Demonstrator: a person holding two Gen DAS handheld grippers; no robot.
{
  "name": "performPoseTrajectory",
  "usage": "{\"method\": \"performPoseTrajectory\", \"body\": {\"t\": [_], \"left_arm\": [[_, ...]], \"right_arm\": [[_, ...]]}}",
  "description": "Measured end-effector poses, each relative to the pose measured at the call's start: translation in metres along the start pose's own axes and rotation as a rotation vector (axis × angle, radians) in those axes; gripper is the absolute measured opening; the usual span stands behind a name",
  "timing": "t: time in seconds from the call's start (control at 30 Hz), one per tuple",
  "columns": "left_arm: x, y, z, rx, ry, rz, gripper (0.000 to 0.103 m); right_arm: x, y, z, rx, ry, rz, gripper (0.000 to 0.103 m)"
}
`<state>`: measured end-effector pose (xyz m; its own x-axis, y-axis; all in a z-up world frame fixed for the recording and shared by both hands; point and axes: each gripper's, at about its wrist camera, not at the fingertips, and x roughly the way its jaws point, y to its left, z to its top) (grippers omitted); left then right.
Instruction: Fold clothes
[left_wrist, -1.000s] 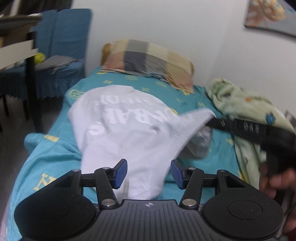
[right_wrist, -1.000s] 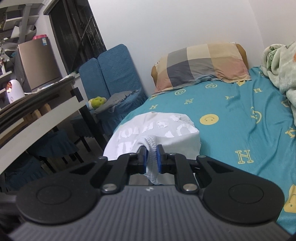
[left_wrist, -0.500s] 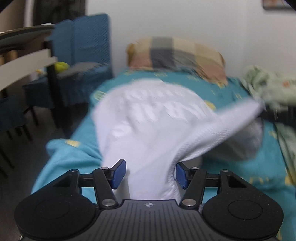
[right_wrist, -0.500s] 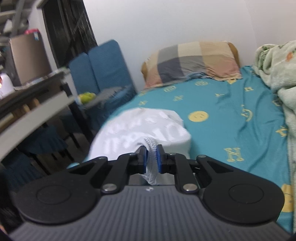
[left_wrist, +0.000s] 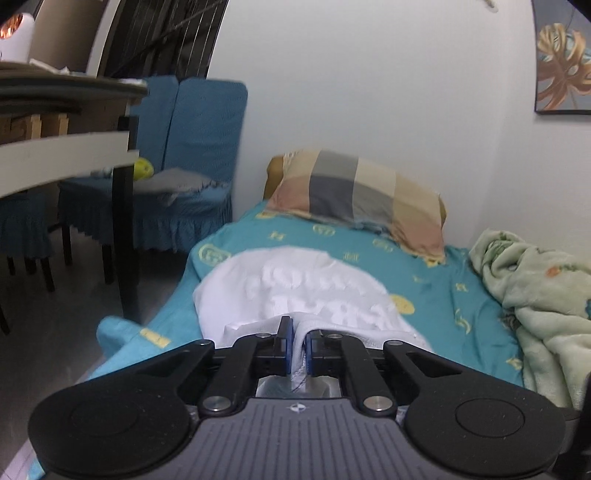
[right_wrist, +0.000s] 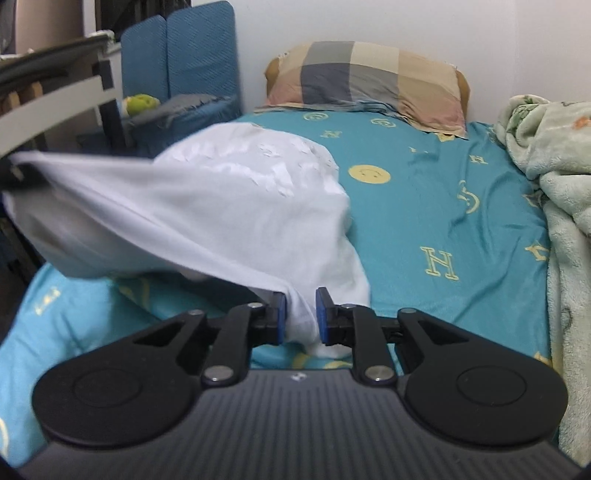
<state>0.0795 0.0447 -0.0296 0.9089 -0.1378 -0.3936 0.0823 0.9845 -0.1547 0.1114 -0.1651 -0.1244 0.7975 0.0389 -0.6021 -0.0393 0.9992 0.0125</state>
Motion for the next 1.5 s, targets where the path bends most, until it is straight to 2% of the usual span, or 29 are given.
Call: {"method": "performPoseTrajectory", "body": {"t": [0.1, 0.2, 0.27, 0.3, 0.4, 0.6, 0.83, 0.93, 1.0, 1.07, 1.13, 1.23, 1.37, 1.5], "left_arm": [[-0.001, 0.001, 0.001, -0.013, 0.003, -0.008, 0.007], [0.004, 0.002, -0.004, -0.011, 0.036, 0.011, 0.007], [0.009, 0.002, -0.008, 0.003, 0.057, 0.034, 0.008], [0.011, 0.002, -0.01, 0.009, 0.068, 0.046, 0.012], [0.02, 0.005, -0.018, 0.008, 0.111, 0.069, 0.017], [0.039, 0.009, -0.036, 0.03, 0.234, 0.099, 0.026], [0.058, 0.01, -0.064, 0.022, 0.423, 0.084, 0.037], [0.059, 0.008, -0.068, 0.043, 0.431, 0.087, 0.037], [0.054, 0.01, -0.064, 0.036, 0.403, 0.1, 0.02], [0.047, 0.012, -0.056, 0.019, 0.358, 0.113, 0.012], [0.036, 0.014, -0.041, -0.009, 0.288, 0.123, 0.01], [0.006, 0.019, -0.017, -0.068, 0.134, 0.107, 0.008], [-0.045, 0.023, 0.022, -0.084, -0.075, 0.084, 0.007], [-0.097, 0.031, 0.076, -0.141, -0.216, 0.033, 0.007]], "right_arm": [[0.007, -0.009, -0.006, 0.061, 0.019, -0.03, 0.032], [0.001, -0.026, -0.003, 0.175, -0.028, -0.055, 0.032], [-0.012, -0.032, 0.001, 0.209, -0.109, -0.071, 0.024], [-0.018, -0.034, 0.003, 0.223, -0.147, -0.073, 0.014], [-0.038, -0.04, 0.012, 0.278, -0.249, -0.053, 0.008], [-0.068, -0.036, 0.029, 0.261, -0.409, -0.021, 0.007], [-0.087, -0.031, 0.038, 0.242, -0.498, 0.005, 0.007], [-0.089, -0.029, 0.038, 0.229, -0.502, -0.007, 0.007], [-0.084, -0.03, 0.037, 0.219, -0.478, -0.029, 0.007], [-0.076, -0.033, 0.033, 0.224, -0.446, -0.048, 0.007], [-0.073, -0.037, 0.031, 0.242, -0.425, -0.051, 0.007], [-0.082, -0.039, 0.034, 0.256, -0.433, -0.029, 0.006], [-0.126, -0.025, 0.054, 0.183, -0.522, -0.017, 0.006], [-0.188, -0.011, 0.086, 0.138, -0.634, 0.012, 0.006]]}}
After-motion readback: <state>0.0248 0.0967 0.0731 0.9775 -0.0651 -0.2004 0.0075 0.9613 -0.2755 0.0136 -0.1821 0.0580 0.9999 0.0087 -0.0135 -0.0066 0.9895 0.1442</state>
